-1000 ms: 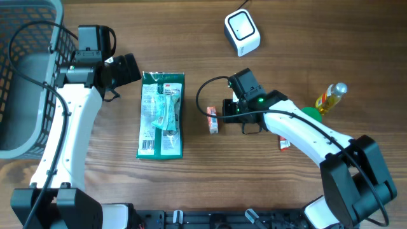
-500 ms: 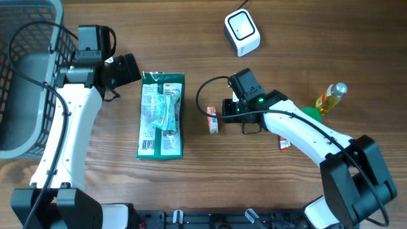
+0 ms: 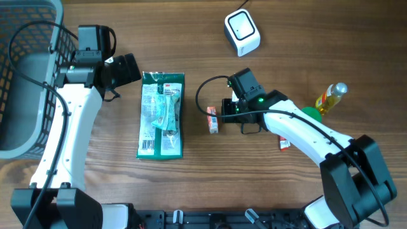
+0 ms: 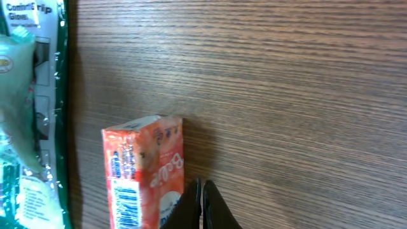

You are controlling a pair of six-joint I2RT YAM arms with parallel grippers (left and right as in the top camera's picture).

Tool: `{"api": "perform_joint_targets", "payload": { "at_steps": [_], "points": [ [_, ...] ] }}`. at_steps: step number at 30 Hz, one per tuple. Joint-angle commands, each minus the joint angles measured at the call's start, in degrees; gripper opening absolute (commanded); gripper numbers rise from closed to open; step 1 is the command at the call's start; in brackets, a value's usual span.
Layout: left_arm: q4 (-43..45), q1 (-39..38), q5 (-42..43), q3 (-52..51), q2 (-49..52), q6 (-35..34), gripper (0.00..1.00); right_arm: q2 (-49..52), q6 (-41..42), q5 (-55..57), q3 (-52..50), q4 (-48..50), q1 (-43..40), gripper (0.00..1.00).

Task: Scan the item barcode
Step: 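Lower the right gripper onto the orange tissue box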

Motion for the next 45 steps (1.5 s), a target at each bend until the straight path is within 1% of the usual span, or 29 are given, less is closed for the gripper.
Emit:
{"api": "perform_joint_targets", "payload": {
  "at_steps": [1, 20, 26, 31, 45],
  "points": [
    [0.1, 0.3, -0.3, 0.3, 0.1, -0.5, 1.00, 0.7, 0.7, -3.0, -0.3, 0.8, 0.3, 0.04],
    [0.1, 0.3, -0.3, 0.3, 0.1, -0.5, 1.00, 0.7, 0.7, -3.5, -0.3, 2.2, 1.9, 0.05],
    [0.2, 0.3, -0.3, 0.3, 0.1, -0.5, 1.00, 0.7, 1.7, 0.3, -0.3, 2.2, 1.9, 0.04],
    [0.1, 0.3, -0.3, 0.3, 0.1, -0.5, 1.00, 0.7, 2.0, 0.2, -0.3, 1.9, 1.9, 0.04],
    [0.1, 0.3, -0.3, 0.3, 0.1, -0.5, 1.00, 0.7, 3.9, -0.1, -3.7, 5.5, 1.9, 0.04]
  ]
}}
